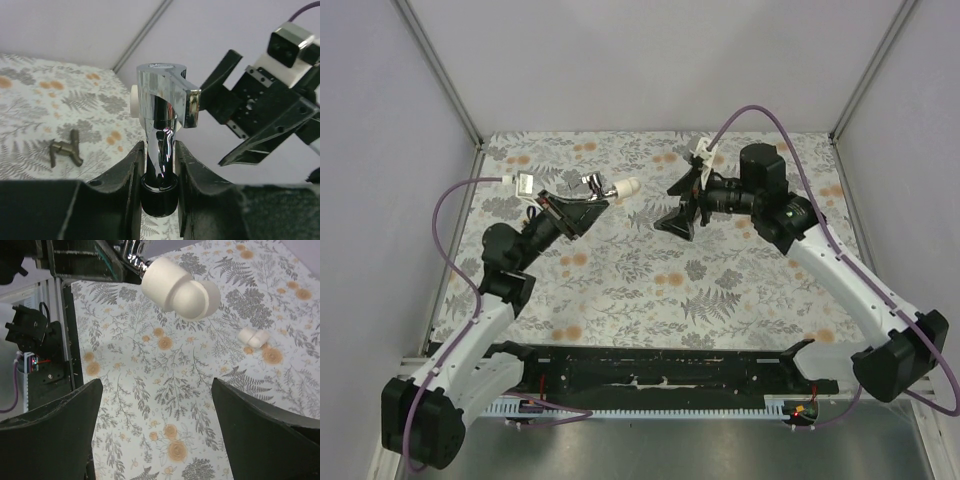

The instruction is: Install the water faucets

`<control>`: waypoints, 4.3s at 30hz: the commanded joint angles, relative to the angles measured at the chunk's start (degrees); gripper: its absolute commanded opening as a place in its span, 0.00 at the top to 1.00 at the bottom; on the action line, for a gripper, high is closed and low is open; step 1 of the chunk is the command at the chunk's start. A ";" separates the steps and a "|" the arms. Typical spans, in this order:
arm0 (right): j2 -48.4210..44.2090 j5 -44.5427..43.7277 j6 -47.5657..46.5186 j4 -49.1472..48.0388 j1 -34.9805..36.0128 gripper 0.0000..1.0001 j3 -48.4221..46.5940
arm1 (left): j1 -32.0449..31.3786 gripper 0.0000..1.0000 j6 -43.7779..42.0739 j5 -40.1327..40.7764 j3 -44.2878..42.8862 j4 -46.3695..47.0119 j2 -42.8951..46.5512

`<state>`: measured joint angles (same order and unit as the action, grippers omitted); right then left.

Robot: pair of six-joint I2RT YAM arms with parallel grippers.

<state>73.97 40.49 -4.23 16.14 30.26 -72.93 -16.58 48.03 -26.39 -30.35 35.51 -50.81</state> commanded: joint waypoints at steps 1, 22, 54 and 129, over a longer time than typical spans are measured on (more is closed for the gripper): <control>-4.18 4.33 -9.66 -4.25 0.06 0.02 0.58 | 0.06 0.98 5.05 -8.76 -7.09 -0.25 0.27; 3.72 20.50 -5.62 -27.39 0.41 0.14 -3.54 | -1.00 0.98 14.46 -17.11 -15.00 4.83 -4.91; 14.26 13.20 59.74 -38.00 0.50 1.00 -4.42 | -1.79 0.98 -15.16 -18.97 -11.49 19.78 -5.18; 11.28 20.15 15.76 -1.57 2.08 1.00 -15.49 | 4.54 0.22 -39.92 -12.64 -14.20 -24.75 9.58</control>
<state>88.05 58.67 22.74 5.50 33.80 -84.66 -12.27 25.32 -43.42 -38.22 32.73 -46.30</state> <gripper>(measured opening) 0.488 0.741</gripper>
